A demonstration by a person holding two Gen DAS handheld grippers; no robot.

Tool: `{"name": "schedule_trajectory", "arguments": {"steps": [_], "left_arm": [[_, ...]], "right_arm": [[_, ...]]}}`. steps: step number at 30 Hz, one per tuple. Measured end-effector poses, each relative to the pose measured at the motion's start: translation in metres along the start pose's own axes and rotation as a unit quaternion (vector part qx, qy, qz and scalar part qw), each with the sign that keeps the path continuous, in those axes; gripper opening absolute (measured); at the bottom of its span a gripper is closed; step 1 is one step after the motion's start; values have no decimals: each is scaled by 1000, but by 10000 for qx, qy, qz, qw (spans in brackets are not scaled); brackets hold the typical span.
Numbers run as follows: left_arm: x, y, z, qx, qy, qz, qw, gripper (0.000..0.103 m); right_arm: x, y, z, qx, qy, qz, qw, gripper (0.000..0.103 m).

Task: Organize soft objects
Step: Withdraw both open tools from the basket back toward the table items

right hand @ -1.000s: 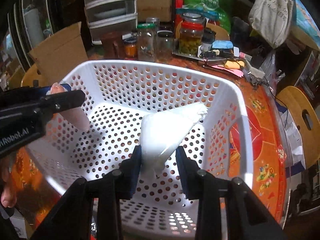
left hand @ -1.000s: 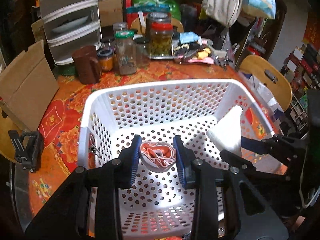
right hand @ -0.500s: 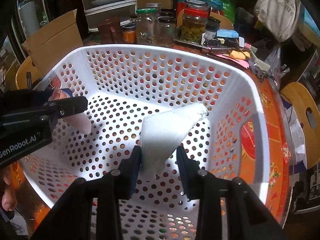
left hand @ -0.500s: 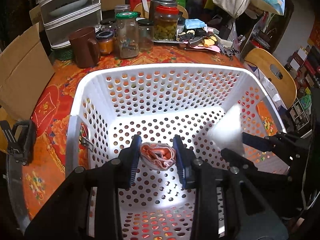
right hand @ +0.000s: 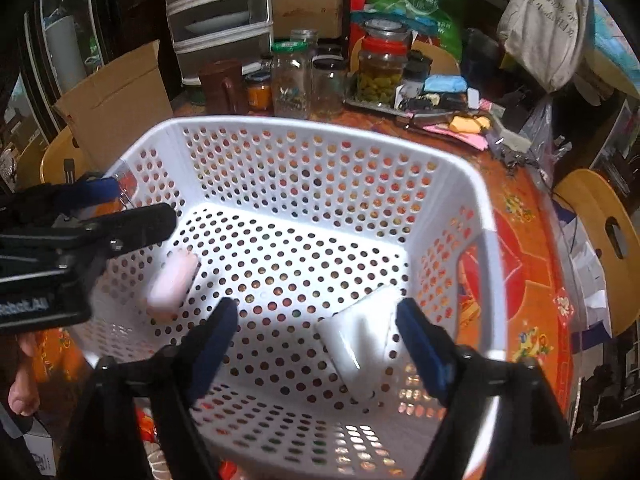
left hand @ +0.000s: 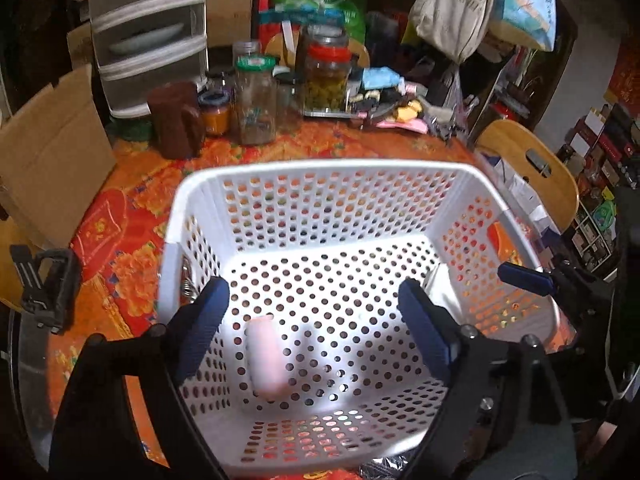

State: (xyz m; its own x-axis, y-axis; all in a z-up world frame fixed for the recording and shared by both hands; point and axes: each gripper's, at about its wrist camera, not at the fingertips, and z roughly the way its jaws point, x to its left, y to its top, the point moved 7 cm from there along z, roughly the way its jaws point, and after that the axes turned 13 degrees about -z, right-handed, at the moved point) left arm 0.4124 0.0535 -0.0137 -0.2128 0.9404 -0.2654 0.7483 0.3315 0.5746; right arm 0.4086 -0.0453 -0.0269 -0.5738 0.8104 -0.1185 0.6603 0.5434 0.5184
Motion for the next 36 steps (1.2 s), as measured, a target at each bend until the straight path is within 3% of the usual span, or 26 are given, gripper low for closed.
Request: {"name": "schedule_trajectory", "arguments": {"steps": [7,17,27,32,36], "left_arm": [[0,3,-39,-347,39,112,9993,103],[-7,-30,-124,-921,-2,371,9951,103],[23,-120,-166,-1007,-233,342,9941,103],[52,-172,-160,-1005,-204,171,9946,103],[67,-213,-138,-776,-130,111,9968,103]], "right_arm": [[-5,-5,-32,-286,-111,104,9995,95],[2,-27,-86,-747,-556,26,9957,98],[23,-80,-124,-1163,-679,70,9909,98],[43,-127,-113,-1172,-394,261,9920,98],[53,-162,-93,-1073,-287,467,9927,98]]}}
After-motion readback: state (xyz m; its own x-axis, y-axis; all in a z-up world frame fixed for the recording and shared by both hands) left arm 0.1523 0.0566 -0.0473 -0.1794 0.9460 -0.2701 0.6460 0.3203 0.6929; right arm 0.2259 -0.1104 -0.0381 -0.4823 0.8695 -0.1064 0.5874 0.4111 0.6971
